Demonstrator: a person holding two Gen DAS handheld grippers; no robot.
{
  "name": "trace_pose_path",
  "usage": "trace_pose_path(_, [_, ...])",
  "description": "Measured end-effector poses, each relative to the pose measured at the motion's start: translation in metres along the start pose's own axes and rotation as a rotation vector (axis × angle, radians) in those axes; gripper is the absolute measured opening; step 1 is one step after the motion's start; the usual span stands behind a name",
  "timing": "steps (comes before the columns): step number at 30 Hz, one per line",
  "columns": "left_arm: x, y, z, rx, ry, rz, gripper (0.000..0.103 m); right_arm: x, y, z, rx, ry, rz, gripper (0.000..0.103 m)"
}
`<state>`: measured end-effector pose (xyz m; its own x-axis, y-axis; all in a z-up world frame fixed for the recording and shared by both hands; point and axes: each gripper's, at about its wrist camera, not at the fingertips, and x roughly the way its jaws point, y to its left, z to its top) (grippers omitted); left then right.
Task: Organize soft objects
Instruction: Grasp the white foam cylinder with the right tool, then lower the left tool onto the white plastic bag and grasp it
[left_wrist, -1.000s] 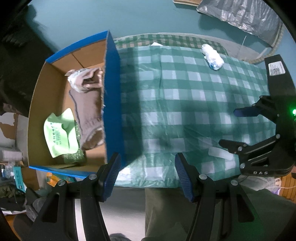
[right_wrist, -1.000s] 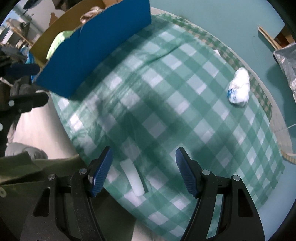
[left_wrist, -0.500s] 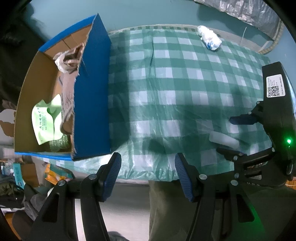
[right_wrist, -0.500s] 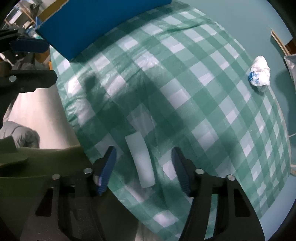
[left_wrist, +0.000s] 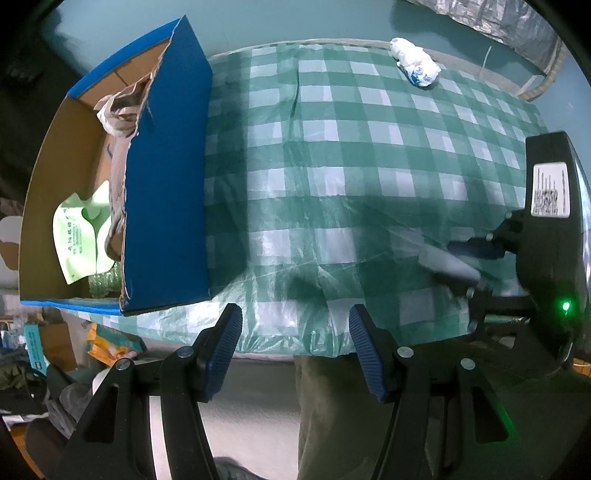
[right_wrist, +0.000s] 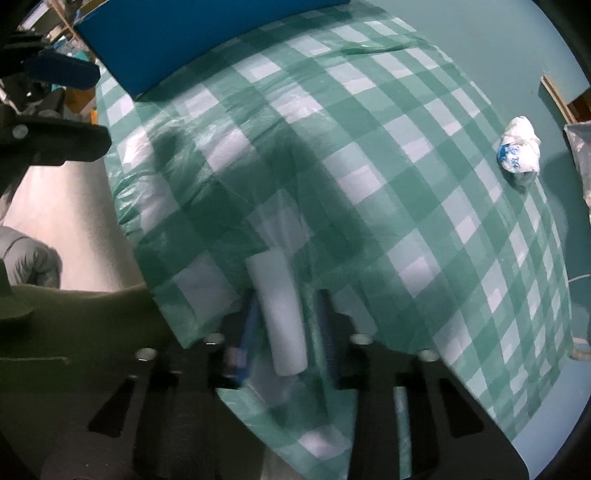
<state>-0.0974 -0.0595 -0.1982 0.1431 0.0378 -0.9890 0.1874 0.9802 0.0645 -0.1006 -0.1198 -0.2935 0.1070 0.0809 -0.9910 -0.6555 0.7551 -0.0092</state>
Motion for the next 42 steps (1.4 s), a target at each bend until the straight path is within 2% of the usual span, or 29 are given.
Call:
trace_pose_path(6, [-0.002, -0.005, 0.005, 0.017, -0.005, 0.002, 0.061, -0.009, -0.01, -0.004, 0.066, -0.017, 0.041, 0.014])
trace_pose_path(11, [-0.004, -0.011, 0.015, 0.026, -0.013, -0.007, 0.062, -0.027, -0.042, -0.009, 0.195, -0.064, 0.105, 0.014])
trace_pose_path(17, [-0.007, -0.021, 0.032, 0.037, -0.027, -0.013, 0.061, -0.04, -0.078, -0.017, 0.304, -0.104, 0.121, 0.014])
trace_pose_path(26, [-0.017, -0.046, 0.077, 0.075, -0.043, -0.016, 0.061, -0.059, -0.127, -0.023, 0.426, -0.157, 0.087, 0.014])
trace_pose_path(39, [-0.01, -0.083, 0.145, 0.108, -0.078, -0.025, 0.062, -0.074, -0.191, -0.007, 0.548, -0.229, 0.009, 0.014])
trace_pose_path(42, [-0.007, -0.088, 0.164, 0.096, -0.08, -0.033, 0.071, -0.077, -0.209, -0.003, 0.576, -0.234, -0.005, 0.014])
